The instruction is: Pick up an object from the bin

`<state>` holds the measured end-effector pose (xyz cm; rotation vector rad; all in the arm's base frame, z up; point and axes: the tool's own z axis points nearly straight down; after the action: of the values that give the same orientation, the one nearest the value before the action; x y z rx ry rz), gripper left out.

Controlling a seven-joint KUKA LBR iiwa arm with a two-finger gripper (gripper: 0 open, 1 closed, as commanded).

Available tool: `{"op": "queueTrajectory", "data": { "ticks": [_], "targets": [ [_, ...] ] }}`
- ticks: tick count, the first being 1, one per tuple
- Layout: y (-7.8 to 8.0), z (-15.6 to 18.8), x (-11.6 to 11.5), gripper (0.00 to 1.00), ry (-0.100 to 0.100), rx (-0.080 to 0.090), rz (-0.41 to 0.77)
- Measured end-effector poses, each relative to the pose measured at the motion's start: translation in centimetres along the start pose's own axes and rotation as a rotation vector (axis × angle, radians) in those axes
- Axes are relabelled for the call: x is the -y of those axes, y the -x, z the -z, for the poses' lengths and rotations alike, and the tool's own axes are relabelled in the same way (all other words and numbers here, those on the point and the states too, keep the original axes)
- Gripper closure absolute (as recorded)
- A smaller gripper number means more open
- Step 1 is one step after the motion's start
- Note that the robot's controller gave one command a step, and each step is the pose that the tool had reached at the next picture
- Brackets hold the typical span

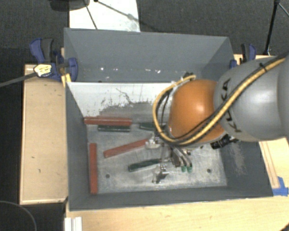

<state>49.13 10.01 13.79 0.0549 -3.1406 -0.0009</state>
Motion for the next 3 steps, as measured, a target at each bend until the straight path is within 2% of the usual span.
{"op": "queueTrajectory", "data": {
  "ticks": [1,2,3],
  "targets": [
    [-1.1,-0.5,-0.1,0.0,0.0,-0.001,-0.041],
    [-0.9,-6.5,-0.1,0.0,0.001,0.004,-0.064],
    [0.1,-7.2,-0.4,1.0,0.006,0.034,-0.039]
  ]
}}
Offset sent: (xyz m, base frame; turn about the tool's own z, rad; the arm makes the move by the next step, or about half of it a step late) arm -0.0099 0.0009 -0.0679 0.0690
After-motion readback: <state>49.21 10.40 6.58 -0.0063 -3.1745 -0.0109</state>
